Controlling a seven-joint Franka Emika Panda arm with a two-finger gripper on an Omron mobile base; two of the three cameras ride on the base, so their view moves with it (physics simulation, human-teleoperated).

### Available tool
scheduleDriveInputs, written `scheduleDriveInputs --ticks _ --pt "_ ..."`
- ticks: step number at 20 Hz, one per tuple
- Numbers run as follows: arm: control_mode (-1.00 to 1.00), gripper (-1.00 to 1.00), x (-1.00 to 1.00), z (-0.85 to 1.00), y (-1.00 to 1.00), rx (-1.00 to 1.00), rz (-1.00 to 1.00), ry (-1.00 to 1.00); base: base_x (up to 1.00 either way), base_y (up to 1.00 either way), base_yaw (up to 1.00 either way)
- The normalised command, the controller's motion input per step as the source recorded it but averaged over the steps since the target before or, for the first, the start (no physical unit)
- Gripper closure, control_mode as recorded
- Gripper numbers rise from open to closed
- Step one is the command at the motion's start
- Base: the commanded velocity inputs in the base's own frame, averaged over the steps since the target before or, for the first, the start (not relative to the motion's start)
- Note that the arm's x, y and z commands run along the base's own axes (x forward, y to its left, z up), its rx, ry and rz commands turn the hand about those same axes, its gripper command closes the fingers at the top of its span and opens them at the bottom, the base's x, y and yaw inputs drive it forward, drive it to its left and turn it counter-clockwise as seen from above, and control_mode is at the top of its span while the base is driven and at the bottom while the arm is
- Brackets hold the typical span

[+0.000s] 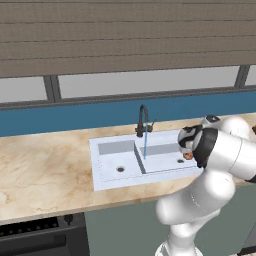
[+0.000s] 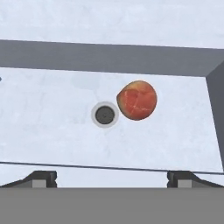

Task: Pick the peach from the sink and place it on the cutting board to airdry. Then turn off the sink faucet.

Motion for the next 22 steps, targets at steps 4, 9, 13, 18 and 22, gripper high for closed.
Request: scheduleDriveInputs --ticks 4,9,13,18,22 --pt "-1.00 -1.00 0.17 -0.17 -0.09 0.01 0.00 0.00 0.00 0.00 0.00" --pt "-1.00 -1.00 0.15 -0.15 -0.09 0.00 0.00 0.00 0.00 0.00 0.00" --pt "-1.00 -1.00 0.15 -0.11 -0.09 0.00 0.00 0.00 0.00 0.00 0.00" --pt "-1.00 -1.00 0.19 -0.11 -0.08 0.00 0.00 0.00 0.00 0.00 0.00" --pt "-1.00 -1.00 0.20 -0.15 -0.06 0.00 0.00 0.00 0.00 0.00 0.00"
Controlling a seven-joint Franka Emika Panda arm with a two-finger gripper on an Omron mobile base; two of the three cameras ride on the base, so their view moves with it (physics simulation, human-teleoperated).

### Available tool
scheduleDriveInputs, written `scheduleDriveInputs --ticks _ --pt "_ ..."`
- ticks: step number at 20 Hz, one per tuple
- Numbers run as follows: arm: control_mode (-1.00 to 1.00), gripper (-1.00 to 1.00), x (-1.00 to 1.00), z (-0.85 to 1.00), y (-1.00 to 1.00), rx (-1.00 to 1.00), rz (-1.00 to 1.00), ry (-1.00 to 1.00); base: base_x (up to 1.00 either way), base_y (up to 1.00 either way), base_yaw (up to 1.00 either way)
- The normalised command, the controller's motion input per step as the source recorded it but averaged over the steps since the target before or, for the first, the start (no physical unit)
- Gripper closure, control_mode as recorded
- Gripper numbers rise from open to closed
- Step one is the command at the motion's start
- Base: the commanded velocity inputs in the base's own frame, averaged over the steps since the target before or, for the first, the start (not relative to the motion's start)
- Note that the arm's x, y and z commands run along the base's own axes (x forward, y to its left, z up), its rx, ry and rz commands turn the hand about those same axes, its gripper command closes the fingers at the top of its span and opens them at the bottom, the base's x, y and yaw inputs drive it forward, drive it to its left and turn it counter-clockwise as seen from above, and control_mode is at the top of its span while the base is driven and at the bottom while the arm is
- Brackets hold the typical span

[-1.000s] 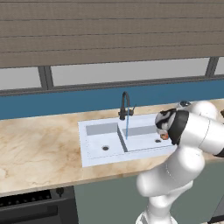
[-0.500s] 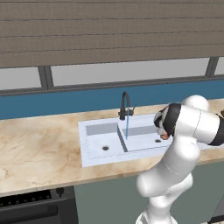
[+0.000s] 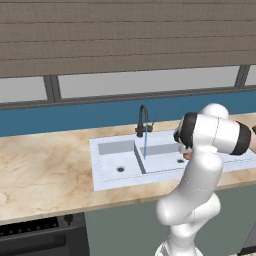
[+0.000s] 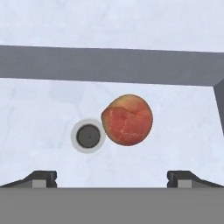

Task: Pick the peach from the sink and place it on the cutting board to airdry. Then turn off the sink faucet.

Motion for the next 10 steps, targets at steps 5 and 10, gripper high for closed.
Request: scheduleDriveInputs --ticks 5,10 --pt "-1.00 -1.00 0.20 -0.19 -0.05 0.01 0.00 0.00 0.00 0.00 0.00" --pt "-1.00 -1.00 0.20 -0.22 -0.07 0.01 0.00 0.00 0.00 0.00 0.00"
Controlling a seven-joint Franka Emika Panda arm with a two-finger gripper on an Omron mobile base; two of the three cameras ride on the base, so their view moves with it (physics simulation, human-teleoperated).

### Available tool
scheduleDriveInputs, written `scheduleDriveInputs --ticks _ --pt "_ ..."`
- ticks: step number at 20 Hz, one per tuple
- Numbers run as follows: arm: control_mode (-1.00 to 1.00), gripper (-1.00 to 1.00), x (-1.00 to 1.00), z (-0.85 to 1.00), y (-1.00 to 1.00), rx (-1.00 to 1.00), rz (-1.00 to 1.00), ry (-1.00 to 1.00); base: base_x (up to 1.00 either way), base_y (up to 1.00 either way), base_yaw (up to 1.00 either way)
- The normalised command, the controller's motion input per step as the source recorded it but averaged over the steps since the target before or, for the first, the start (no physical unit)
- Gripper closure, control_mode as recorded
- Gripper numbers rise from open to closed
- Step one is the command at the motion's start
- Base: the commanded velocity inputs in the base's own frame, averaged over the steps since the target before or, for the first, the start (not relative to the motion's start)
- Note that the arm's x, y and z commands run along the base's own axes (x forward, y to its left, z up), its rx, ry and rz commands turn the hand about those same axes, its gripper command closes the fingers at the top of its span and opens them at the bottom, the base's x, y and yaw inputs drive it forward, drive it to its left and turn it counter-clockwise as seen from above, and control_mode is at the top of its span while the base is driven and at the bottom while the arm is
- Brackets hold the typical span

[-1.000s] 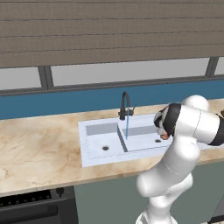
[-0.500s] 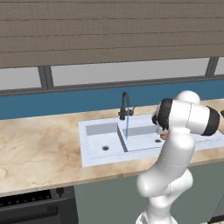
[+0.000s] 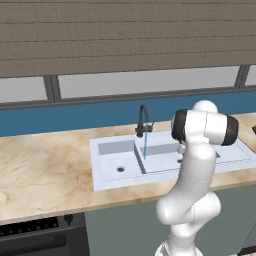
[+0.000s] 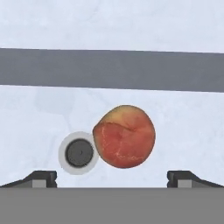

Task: Pick the peach from the sink and place it on the cutting board to airdry. Then turn off the sink faucet.

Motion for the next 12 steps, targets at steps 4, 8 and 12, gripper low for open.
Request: scheduleDriveInputs --ticks 4,8,12 --pt "-1.00 -1.00 0.24 -0.19 -0.08 0.01 0.00 0.00 0.00 0.00 0.00" --pt "-1.00 -1.00 0.30 -0.18 -0.07 0.00 0.00 0.00 0.00 0.00 0.00" --pt "-1.00 -1.00 0.31 -0.19 -0.07 0.01 0.00 0.00 0.00 0.00 0.00"
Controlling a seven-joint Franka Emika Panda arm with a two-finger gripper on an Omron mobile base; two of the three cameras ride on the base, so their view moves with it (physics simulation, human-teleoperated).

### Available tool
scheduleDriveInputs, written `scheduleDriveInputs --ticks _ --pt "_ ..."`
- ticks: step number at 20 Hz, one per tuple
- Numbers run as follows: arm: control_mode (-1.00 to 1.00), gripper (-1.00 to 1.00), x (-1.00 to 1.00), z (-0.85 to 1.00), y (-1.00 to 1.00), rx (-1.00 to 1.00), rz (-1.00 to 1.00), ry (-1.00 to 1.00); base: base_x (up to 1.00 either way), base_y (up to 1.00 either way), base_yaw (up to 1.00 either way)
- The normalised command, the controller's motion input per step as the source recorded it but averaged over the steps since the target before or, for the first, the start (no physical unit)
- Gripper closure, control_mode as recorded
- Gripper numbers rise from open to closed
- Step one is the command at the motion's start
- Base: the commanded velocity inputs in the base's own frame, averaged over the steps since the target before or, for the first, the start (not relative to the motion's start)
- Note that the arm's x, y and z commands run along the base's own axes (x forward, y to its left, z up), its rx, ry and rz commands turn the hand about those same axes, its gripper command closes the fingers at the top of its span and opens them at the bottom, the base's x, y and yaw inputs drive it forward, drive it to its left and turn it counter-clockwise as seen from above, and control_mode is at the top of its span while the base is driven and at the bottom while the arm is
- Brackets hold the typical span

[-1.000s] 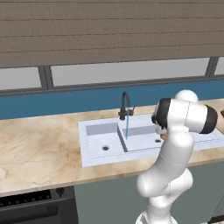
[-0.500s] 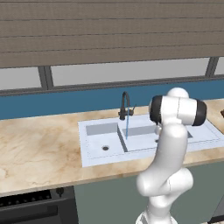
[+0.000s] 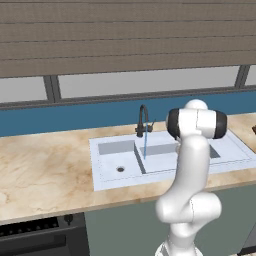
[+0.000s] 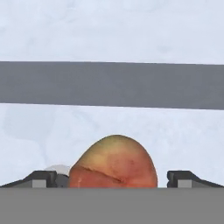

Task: Pick the peach from the sink and place it on the cutting board to airdry. Then turn off the sink faucet.

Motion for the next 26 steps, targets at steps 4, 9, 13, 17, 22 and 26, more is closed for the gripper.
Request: scheduleDriveInputs --ticks 4,9,13,17,22,26 --pt "-1.00 -1.00 0.24 -0.21 -0.02 0.01 0.00 0.00 0.00 0.00 0.00" --pt "-1.00 -1.00 0.08 -0.22 0.00 0.04 0.00 0.05 0.00 0.00 0.00" --pt "-1.00 1.00 0.01 -0.18 0.00 0.05 -0.02 0.09 0.00 0.00 0.00" --pt "-1.00 1.00 -0.01 0.07 0.01 0.01 -0.01 0.05 0.00 0.00 0.00" --pt "-1.00 1.00 -0.02 0.36 0.09 0.00 0.00 0.02 0.00 0.00 0.00" --pt "-1.00 1.00 -0.15 0.46 0.08 0.00 0.00 0.00 0.00 0.00 0.00"
